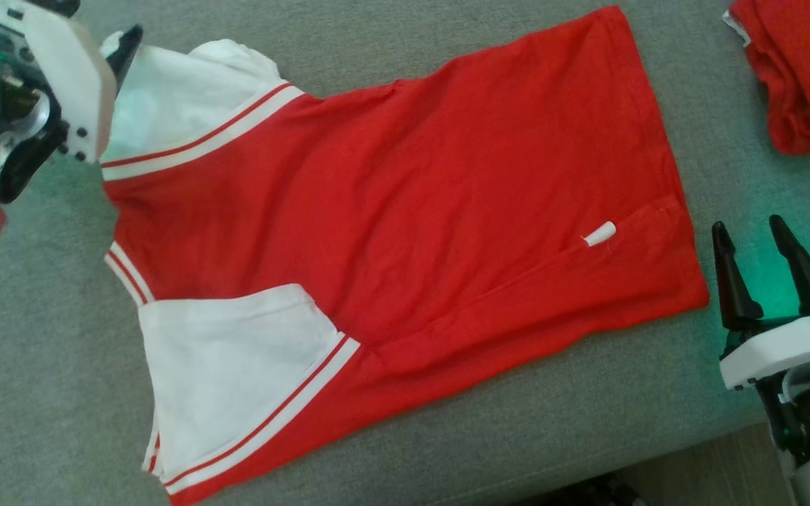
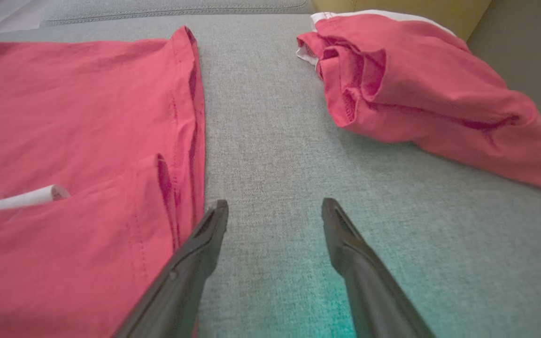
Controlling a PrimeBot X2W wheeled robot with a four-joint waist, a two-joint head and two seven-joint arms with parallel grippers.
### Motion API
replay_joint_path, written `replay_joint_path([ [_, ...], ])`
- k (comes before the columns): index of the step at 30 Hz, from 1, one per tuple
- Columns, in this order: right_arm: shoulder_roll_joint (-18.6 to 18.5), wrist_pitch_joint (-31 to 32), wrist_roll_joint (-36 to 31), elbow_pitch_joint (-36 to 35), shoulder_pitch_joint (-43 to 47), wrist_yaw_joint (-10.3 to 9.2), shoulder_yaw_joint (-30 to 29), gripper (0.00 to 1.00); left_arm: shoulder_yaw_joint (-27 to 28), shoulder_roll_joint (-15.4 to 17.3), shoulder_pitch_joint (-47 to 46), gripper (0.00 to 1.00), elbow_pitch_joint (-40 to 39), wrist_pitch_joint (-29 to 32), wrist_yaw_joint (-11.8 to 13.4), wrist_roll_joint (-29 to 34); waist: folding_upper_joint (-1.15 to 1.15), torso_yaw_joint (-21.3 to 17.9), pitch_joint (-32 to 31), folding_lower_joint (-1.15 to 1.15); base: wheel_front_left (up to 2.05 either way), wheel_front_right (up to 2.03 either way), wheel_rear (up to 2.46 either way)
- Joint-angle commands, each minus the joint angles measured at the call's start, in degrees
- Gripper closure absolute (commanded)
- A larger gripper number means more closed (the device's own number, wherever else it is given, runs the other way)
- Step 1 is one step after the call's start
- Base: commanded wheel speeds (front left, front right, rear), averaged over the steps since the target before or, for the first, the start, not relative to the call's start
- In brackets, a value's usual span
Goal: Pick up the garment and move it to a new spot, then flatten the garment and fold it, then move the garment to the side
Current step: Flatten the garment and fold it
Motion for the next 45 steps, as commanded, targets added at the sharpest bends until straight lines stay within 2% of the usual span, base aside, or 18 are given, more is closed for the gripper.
replay_joint_path([
  [1, -0.81, -1.06, -0.26, -0.95, -0.01, 0.37, 0.76, 0.00, 0.82, 3.54, -3.07, 0.00, -0.37, 0.89, 0.11, -0.72, 0.00, -0.37, 0.28, -0.01, 0.00, 0.00, 0.00],
  [20, 0.38, -3.23, -0.53, 1.12, -1.31, 0.37, 0.56, 0.00, -9.88, 7.47, -5.52, 0.01, -0.11, 1.83, 0.10, -7.88, 0.00, -2.83, 1.87, -0.01, 0.00, 0.00, 0.00],
  [21, 0.38, -3.34, -0.49, 1.33, -1.36, 0.37, 0.57, 0.00, -10.47, 7.65, -5.65, 0.18, -0.18, 2.05, 0.10, -8.31, 0.00, -2.97, 1.85, -0.01, 0.00, 0.00, 0.00],
  [22, 0.42, -3.40, -0.48, 1.46, -1.39, 0.37, 0.60, 0.00, -10.94, 7.79, -5.68, 0.52, -0.21, 2.25, 0.10, -8.92, 0.00, -3.12, 1.80, -0.01, 0.00, 0.00, 0.00],
  [23, 0.45, -3.44, -0.48, 1.56, -1.41, 0.37, 0.59, 0.00, -11.47, 7.92, -5.61, 0.73, -0.30, 2.73, 0.10, -9.67, 0.00, -3.23, 1.74, -0.01, 0.00, 0.00, 0.00],
  [24, 0.45, -3.44, -0.48, 1.56, -1.41, 0.37, 0.59, 0.00, -11.47, 7.92, -5.61, 0.73, -0.30, 2.73, 0.10, -9.67, 0.00, -3.23, 1.74, -0.01, 0.00, 0.00, 0.00],
  [25, 0.44, -3.47, -0.46, 1.66, -1.44, 0.37, 0.58, 0.00, -12.01, 8.10, -5.62, 1.00, -0.53, 3.18, 0.10, -10.43, 0.00, -3.29, 1.71, -0.01, 0.00, 0.00, 0.00],
  [29, 0.08, -3.69, -0.36, 1.80, -1.90, 0.37, 0.50, 0.00, -13.64, 9.11, -6.80, 1.00, -2.17, 0.15, 0.10, -10.86, 0.00, -3.13, 1.56, -0.01, 0.00, 0.00, 0.00],
  [36, -2.04, -0.60, 1.95, -1.81, -6.73, 0.37, 4.05, 0.00, -16.49, 9.19, -9.85, 1.00, -1.68, -14.91, 0.10, -5.94, 0.00, -1.56, 0.18, -0.01, 0.00, 0.00, 0.00],
  [41, -3.88, 9.60, 4.55, -1.68, -16.22, 0.37, 10.28, 0.00, -17.52, 7.06, -11.18, 1.00, 0.72, -21.92, 0.10, -5.41, 0.00, 0.05, -0.76, -0.01, 0.00, 0.00, 0.00],
  [45, -4.39, 19.24, 7.09, 3.38, -25.45, 0.37, 14.92, 0.00, -19.26, 5.21, -12.74, 1.00, 1.26, -24.92, 0.10, -5.12, 0.00, 1.73, -1.18, -0.01, 0.00, 0.00, 0.00],
])
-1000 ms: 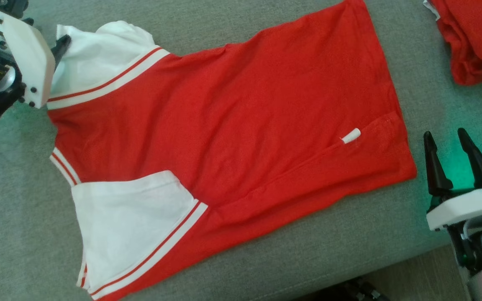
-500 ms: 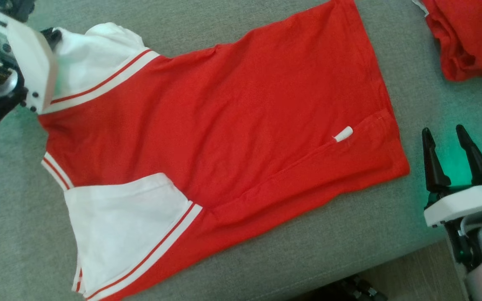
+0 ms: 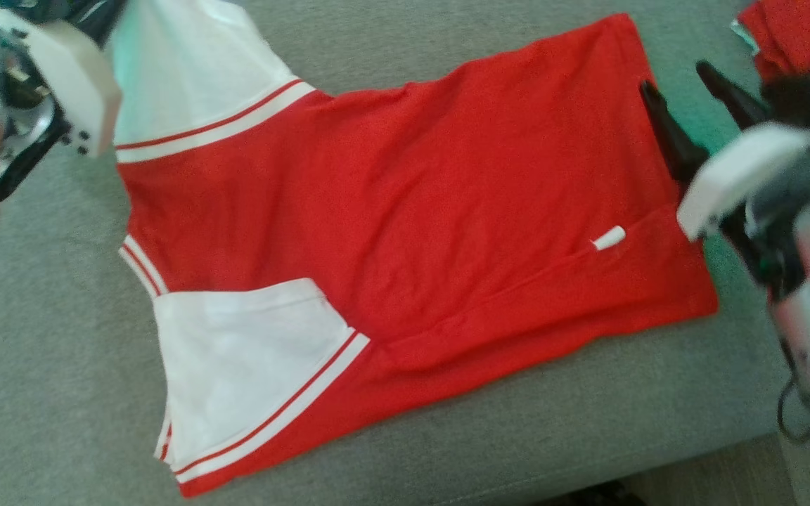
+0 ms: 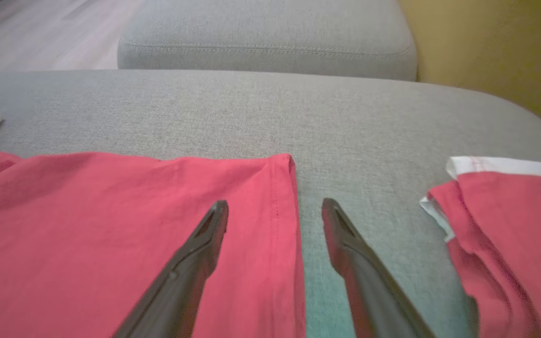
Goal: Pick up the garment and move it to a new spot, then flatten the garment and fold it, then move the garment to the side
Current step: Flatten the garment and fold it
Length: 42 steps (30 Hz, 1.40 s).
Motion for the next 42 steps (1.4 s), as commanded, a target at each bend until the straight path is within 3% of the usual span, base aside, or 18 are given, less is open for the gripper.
replay_joint_path([
  [1, -0.98, 1.83, 0.84, 0.11, -1.24, 0.37, 1.00, 0.00, 1.84, 1.45, -4.08, 1.00, -0.51, -0.81, 0.11, 0.13, 0.00, 0.85, -0.23, 0.00, 0.00, 0.00, 0.00],
  [9, -1.32, 11.81, 0.79, 13.11, -13.48, 0.37, 6.31, 0.00, -1.63, -0.73, -6.64, 1.00, -1.20, -3.00, 0.11, -0.60, 0.00, 3.55, -0.13, 0.00, 0.00, 0.00, 0.00],
  [16, -0.24, 11.03, 2.10, 20.54, -19.11, 0.37, 8.19, 0.00, -3.58, -2.05, -8.11, 1.00, -2.33, -3.81, 0.11, -1.26, 0.00, 5.40, 0.61, 0.00, 0.00, 0.00, 0.00],
  [27, 0.27, 7.67, 5.14, 26.16, -22.55, 0.37, 12.19, 0.00, -4.95, -1.87, -8.38, 1.00, -2.14, -4.59, 0.11, -2.10, 0.00, 6.42, 0.72, 0.00, 0.00, 0.00, 0.00],
  [31, 0.02, 6.82, 5.74, 27.68, -23.50, 0.37, 13.34, 0.22, -5.17, -1.98, -8.20, 1.00, -1.87, -4.63, 0.11, -2.24, 0.00, 6.60, 0.55, 0.00, 0.00, 0.00, 0.00],
  [33, -0.19, 6.49, 6.01, 28.42, -23.97, 0.37, 13.83, 0.50, -5.24, -2.08, -8.18, 1.00, -1.74, -4.64, 0.11, -2.25, 0.00, 6.70, 0.55, 0.00, 0.00, 0.00, 0.00],
  [35, -0.35, 5.92, 6.10, 29.15, -24.46, 0.37, 14.16, 0.66, -5.31, -2.17, -8.19, 1.00, -1.64, -4.73, 0.11, -2.23, 0.00, 6.80, 0.59, 0.00, 0.00, 0.00, 0.00],
  [37, -0.42, 5.33, 6.15, 29.86, -24.94, 0.37, 14.49, 0.95, -5.36, -2.19, -8.15, 1.00, -1.52, -4.82, 0.11, -2.16, 0.00, 6.84, 0.64, 0.00, 0.00, 0.00, 0.00],
  [38, -0.44, 5.05, 6.16, 30.21, -25.17, 0.37, 14.68, 1.00, -5.38, -2.17, -8.13, 1.00, -1.45, -4.89, 0.11, -2.11, 0.00, 6.84, 0.67, 0.00, 0.00, 0.00, 0.00],
  [42, -0.72, 3.30, 6.52, 31.33, -26.06, 0.37, 15.11, 1.00, -5.43, -1.97, -8.17, 1.00, -0.99, -5.68, 0.11, -1.58, 0.00, 6.85, 0.74, 0.00, 0.00, 0.00, 0.00],
])
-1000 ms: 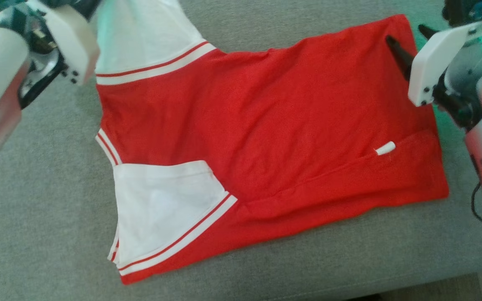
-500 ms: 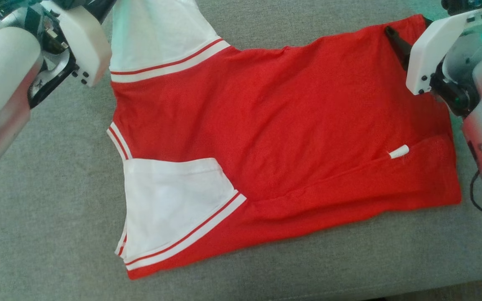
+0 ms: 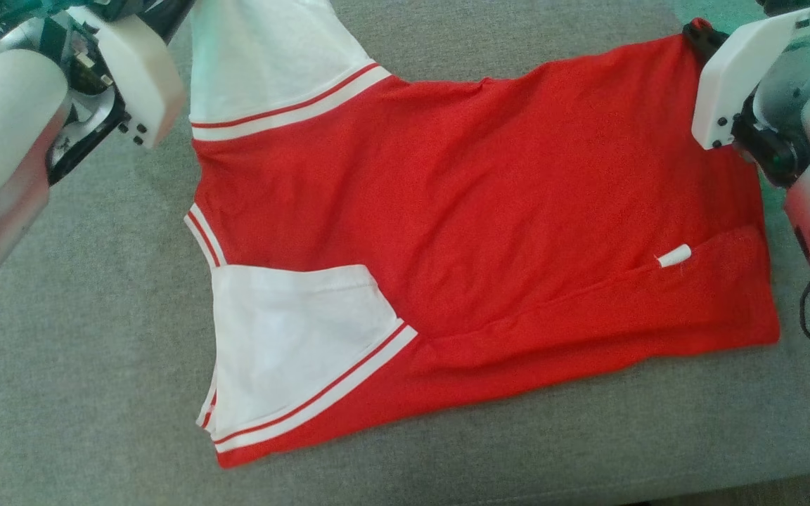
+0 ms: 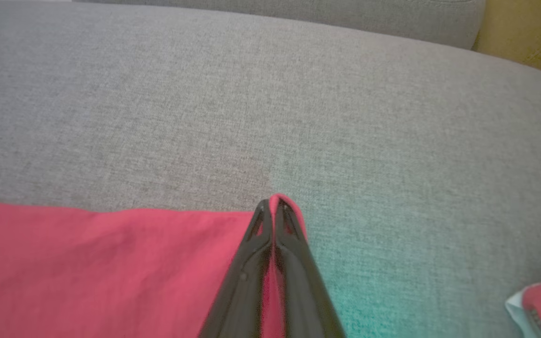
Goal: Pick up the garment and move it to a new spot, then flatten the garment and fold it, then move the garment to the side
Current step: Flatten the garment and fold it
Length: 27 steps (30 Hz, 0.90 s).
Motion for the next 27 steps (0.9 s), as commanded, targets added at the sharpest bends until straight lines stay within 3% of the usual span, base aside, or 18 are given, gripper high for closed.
replay_joint_path([
  [1, -0.67, -1.37, 0.70, -1.00, -1.64, 0.37, 0.23, 1.00, 2.38, 1.90, -3.57, 1.00, -0.08, -1.14, 0.11, 0.56, 0.00, -0.04, 0.07, 0.00, 0.00, 0.00, 0.00],
  [6, -1.63, -5.51, 1.89, -0.13, -3.22, 0.37, -0.67, 1.00, 2.45, 2.29, -4.62, 1.00, 2.08, -5.17, 0.12, 2.21, 0.00, -0.28, 0.19, 0.00, 0.00, 0.00, 0.00],
  [13, -3.30, -11.48, 3.99, 1.05, -4.92, 0.37, -2.92, 1.00, 4.77, 1.15, -6.62, 1.00, 6.45, -14.74, 2.57, 4.57, 0.00, -0.37, -0.12, 0.00, 0.00, 0.00, 0.00],
  [21, -6.52, -15.86, 9.02, -1.19, -0.09, 0.37, -3.57, 1.00, 6.62, -0.22, -4.26, 1.00, 5.92, -16.59, 2.80, 4.78, 0.00, 1.31, -1.65, 0.00, 0.00, 0.00, 0.00],
  [27, -8.93, -17.59, 12.10, -4.62, 5.34, 0.37, -3.95, 1.00, 8.76, 1.19, 0.78, 1.00, 0.01, -16.72, 4.71, 5.26, 0.00, 2.63, -3.31, 0.00, 0.00, 0.00, 0.00],
])
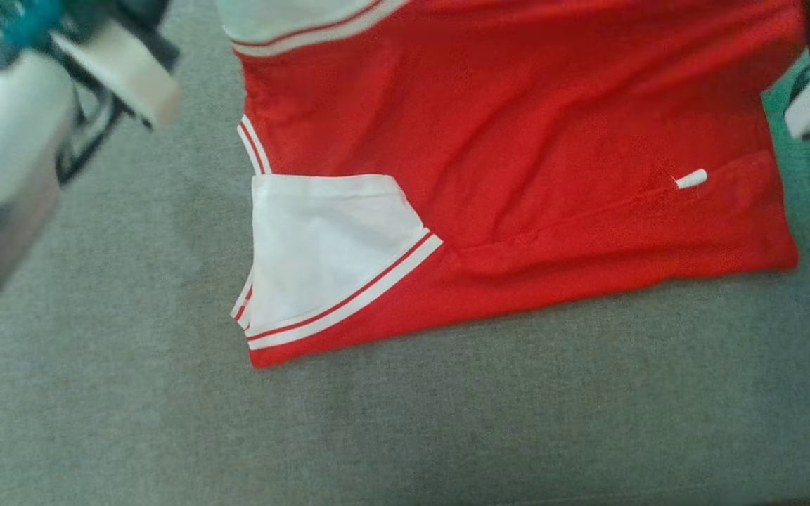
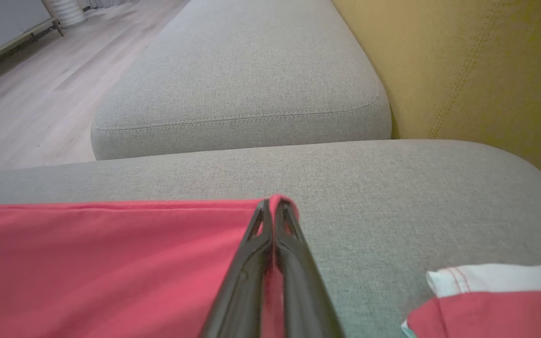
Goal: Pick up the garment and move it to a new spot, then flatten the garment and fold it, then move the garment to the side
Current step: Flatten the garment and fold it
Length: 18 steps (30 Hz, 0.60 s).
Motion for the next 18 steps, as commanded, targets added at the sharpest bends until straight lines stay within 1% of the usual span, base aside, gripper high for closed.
replay_joint_path([
  [1, -1.39, -0.81, 0.46, -1.83, 1.12, 0.37, -0.25, 1.00, 3.10, 2.87, -1.13, 1.00, -0.84, -0.27, 0.68, 0.11, 0.00, 0.57, -0.76, 0.00, 0.00, 0.00, 0.00],
  [6, -4.04, -1.83, 2.60, -5.52, 8.13, 0.37, -1.42, 1.00, 4.48, 4.92, 7.01, 1.00, -7.81, -0.28, 4.29, 0.64, 0.00, 2.47, -3.34, 0.00, 0.00, 0.00, 0.00],
  [13, -5.97, -2.46, 4.07, -9.71, 17.73, 0.37, -4.01, 1.00, 6.08, 8.60, 19.11, 1.00, -17.71, -0.28, 9.33, 0.54, 0.00, 4.21, -6.45, 0.00, 0.00, 0.00, 0.00],
  [18, -6.71, -2.43, 3.47, -13.06, 23.66, 0.37, -6.39, 1.00, 5.98, 10.56, 26.69, 1.00, -24.18, -0.29, 11.73, 0.33, 0.00, 4.89, -7.42, 0.00, 0.00, 0.00, 0.00],
])
